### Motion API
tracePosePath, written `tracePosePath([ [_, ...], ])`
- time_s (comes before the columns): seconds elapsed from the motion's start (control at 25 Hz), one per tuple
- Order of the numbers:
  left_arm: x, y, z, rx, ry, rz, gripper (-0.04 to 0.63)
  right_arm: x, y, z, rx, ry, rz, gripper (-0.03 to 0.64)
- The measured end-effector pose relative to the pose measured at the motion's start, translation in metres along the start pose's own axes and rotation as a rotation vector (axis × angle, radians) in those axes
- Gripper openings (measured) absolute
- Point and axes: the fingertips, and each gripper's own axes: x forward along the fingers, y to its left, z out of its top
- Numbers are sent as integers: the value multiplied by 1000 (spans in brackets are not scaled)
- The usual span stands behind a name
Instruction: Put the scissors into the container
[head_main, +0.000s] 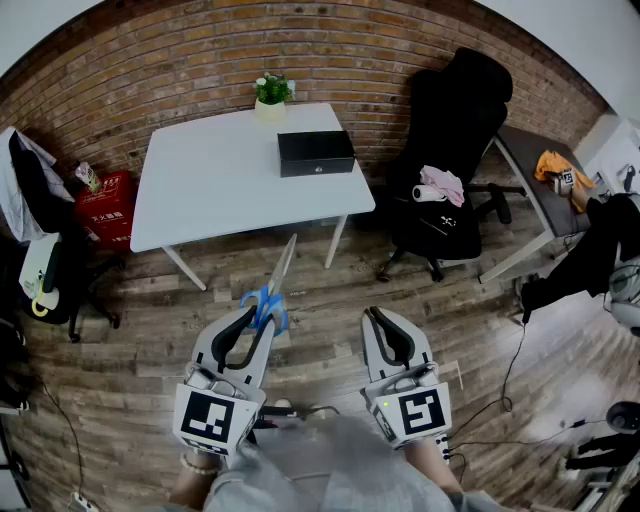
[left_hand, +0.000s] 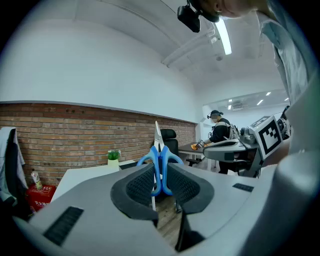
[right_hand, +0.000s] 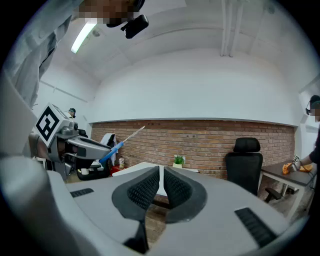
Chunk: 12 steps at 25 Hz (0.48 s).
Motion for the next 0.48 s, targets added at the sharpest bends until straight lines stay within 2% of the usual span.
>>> tracePosePath([
  [0.48,-3,0,2,9,-3,-24,97,1,6,1,-4,2,-2,57],
])
